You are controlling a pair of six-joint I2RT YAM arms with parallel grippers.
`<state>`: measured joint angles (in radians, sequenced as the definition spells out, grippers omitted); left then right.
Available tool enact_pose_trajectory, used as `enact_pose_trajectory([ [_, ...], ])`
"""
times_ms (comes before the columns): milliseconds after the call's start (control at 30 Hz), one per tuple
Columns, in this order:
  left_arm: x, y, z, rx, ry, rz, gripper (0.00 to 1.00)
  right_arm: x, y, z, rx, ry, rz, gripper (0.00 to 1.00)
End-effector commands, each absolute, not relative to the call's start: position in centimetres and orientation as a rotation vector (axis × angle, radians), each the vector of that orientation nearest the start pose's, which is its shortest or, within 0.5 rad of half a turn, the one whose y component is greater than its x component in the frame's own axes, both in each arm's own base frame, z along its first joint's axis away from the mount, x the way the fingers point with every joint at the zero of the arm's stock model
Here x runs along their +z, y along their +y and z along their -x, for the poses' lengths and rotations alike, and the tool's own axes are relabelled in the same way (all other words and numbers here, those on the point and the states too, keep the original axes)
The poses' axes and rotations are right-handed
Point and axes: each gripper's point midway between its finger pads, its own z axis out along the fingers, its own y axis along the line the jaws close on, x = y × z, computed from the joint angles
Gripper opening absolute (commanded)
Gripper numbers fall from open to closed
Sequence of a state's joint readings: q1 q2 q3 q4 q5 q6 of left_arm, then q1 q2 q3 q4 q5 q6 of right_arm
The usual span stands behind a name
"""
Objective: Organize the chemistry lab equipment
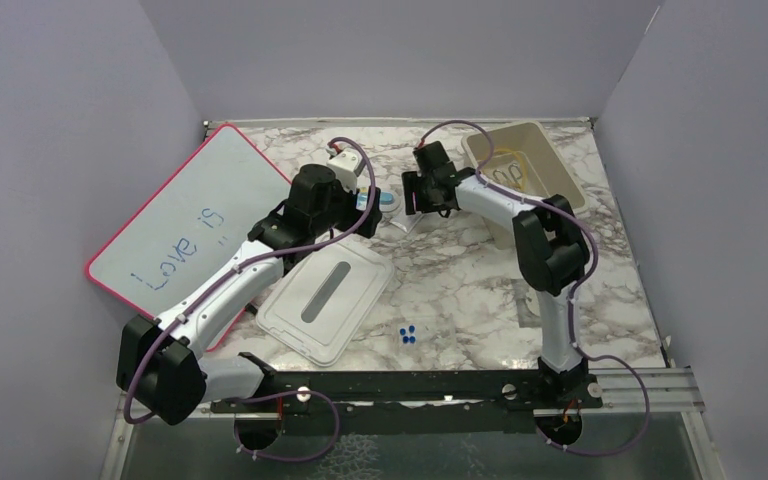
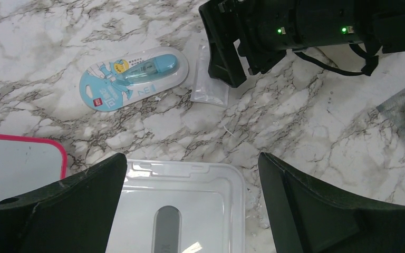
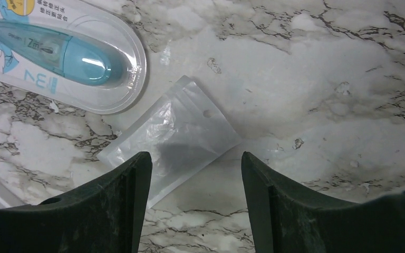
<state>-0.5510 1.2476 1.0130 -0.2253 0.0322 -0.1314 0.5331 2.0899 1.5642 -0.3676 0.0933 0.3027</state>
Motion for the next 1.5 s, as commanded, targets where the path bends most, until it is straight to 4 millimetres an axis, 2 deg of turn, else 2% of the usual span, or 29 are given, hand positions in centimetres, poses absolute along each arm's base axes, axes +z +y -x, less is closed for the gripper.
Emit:
enact_pose_trajectory([
  [0, 21.5, -21.8, -33.1, -0.468, 2.008, -0.45, 0.97, 5.8, 27.1, -46.5, 0.265, 2.426, 0.259, 0.67],
  [233, 21.5, -22.2, -32.9, -0.493, 2.011, -0.466, 0.97, 3.3, 27.0, -47.0, 0.22, 2.467, 0.298, 0.66],
  [400, 21.4, -22.2, -32.9, -0.493, 2.01, -0.468, 0.97, 1.9, 26.4, -46.7, 0.172, 2.483, 0.354, 0.58],
  [633, 21.4, -22.4, -32.8, -0.511, 2.013, -0.472, 0.97, 1.5, 26.5, -44.3, 0.238, 2.508, 0.51, 0.39],
  [800, 21.0, -22.6, -32.7, -0.525, 2.029, -0.468, 0.97, 1.2, 25.5, -42.5, 0.227, 2.55, 0.537, 0.24],
  [933, 20.3, -23.1, -32.7, -0.561, 2.066, -0.431, 0.97, 1.2, 24.7, -41.0, 0.226, 2.558, 0.535, 0.21],
  [1067, 18.5, -23.6, -33.0, -0.615, 2.158, -0.259, 0.97, 1.6, 24.6, -40.1, 0.262, 2.547, 0.529, 0.21],
  [1200, 15.9, -25.0, -33.5, -0.711, 2.257, -0.068, 0.95, 0.6, 24.8, -39.4, 0.29, 2.574, 0.522, 0.21],
  [1333, 13.8, -27.0, -34.7, -0.815, 2.275, 0.04, 0.89, -0.4, 24.6, -38.8, 0.302, 2.594, 0.481, 0.2],
  [1467, 11.6, -28.2, -36.4, -0.835, 2.297, 0.111, 0.77, -0.9, 24.8, -38.3, 0.333, 2.604, 0.453, 0.2],
])
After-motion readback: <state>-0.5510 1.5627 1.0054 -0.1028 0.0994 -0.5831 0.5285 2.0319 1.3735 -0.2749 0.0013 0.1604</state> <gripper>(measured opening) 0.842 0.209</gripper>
